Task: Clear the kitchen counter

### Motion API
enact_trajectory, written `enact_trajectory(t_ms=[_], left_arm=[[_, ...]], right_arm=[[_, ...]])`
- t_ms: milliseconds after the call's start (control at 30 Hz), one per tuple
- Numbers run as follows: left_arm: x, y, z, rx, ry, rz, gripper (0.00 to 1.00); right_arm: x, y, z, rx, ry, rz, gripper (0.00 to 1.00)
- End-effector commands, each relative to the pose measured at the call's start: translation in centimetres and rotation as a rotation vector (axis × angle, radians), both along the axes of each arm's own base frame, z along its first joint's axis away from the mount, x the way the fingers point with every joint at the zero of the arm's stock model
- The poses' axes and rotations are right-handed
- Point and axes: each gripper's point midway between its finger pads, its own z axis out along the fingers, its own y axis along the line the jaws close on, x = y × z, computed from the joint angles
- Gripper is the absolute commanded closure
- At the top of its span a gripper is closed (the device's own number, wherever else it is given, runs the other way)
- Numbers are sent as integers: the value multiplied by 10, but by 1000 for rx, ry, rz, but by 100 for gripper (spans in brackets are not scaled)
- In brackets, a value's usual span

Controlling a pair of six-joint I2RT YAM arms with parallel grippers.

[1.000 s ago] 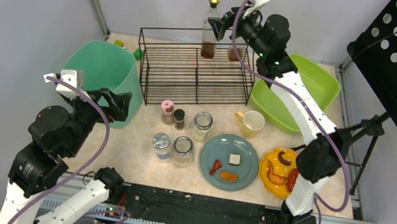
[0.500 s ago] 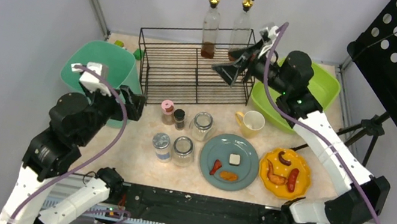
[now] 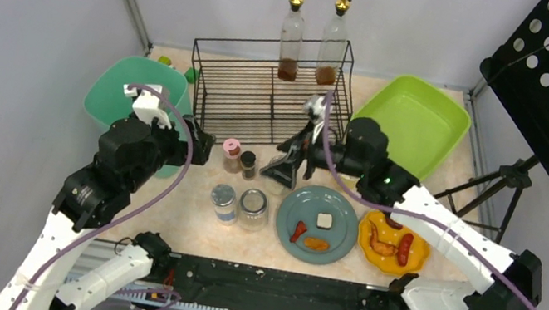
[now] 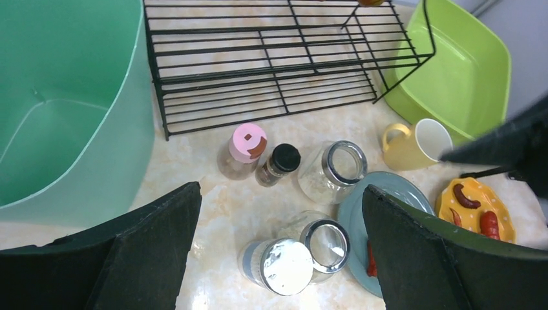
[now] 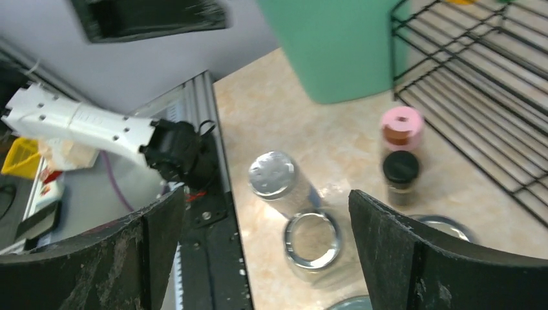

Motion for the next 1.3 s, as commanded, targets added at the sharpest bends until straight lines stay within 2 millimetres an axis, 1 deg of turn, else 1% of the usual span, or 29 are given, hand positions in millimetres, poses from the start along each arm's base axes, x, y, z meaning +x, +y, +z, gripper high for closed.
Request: enact_trajectory(t_ms=[0,133,200,267,400,467,533,733,800,1000,1267], left_arm=[[11,9,-9,-11,39,104,1],[11,18,-20,-12,81,168,1],[9,18,-25,-14,96,172,1],[7,17,-28,-24,111,172,1],[2,9,-40,-33,163,132,1],[-1,5,-49,-20,199,104,2],[-5,1,-60,-4,246,80,2],[-17,-9,-87,-6,351,19,3],[-22,-12,-92,-21,367,4,3],[-33,-15,-114,-21,435,-22,2],[-41,-15,-126,-22,469,-33,2]], right_arm=[[-14,17,-4,-82,-37,-43,8],[-16,28,-42,-209,-1,-91,15],[-9,29,-58,-282,0,-171,19],[-9,31,-73,-349,3,-200,22],[-18,31,-106,-480,-13,-209,22],[-23,30,-123,-538,-18,-208,21],[-27,29,-135,-576,-20,-205,19],[-42,35,-157,-609,-7,-144,16],[-43,39,-163,-621,-9,-139,16],[-43,53,-171,-618,-18,-130,11],[-37,63,-184,-599,-22,-151,9]])
